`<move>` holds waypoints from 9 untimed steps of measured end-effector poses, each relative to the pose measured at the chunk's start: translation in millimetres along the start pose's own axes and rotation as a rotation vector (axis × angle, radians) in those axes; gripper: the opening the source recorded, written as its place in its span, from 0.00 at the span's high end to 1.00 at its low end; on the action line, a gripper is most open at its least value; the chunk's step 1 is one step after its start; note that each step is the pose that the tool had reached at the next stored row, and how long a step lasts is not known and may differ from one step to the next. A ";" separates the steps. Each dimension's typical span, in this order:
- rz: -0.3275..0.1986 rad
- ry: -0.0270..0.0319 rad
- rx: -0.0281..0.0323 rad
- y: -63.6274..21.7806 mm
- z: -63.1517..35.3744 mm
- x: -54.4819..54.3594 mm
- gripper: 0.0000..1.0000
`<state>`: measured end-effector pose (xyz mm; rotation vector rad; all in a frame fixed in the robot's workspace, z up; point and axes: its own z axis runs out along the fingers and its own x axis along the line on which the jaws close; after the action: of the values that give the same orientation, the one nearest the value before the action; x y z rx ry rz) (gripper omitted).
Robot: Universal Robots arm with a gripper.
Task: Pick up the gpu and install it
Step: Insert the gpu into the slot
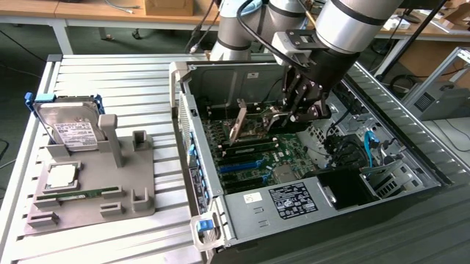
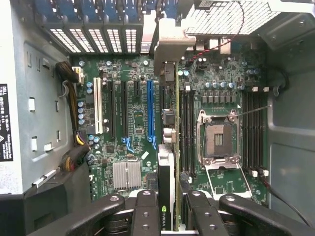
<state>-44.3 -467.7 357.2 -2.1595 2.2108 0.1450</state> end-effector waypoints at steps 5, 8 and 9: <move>0.000 0.0000 0.0000 -0.2 9.0 0.9 0.73; 0.000 0.0000 -0.0001 -0.4 14.8 1.5 0.73; 0.000 0.0000 0.0000 -0.5 16.5 1.6 0.73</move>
<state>-44.4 -467.7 340.6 -2.1597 2.2107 0.1450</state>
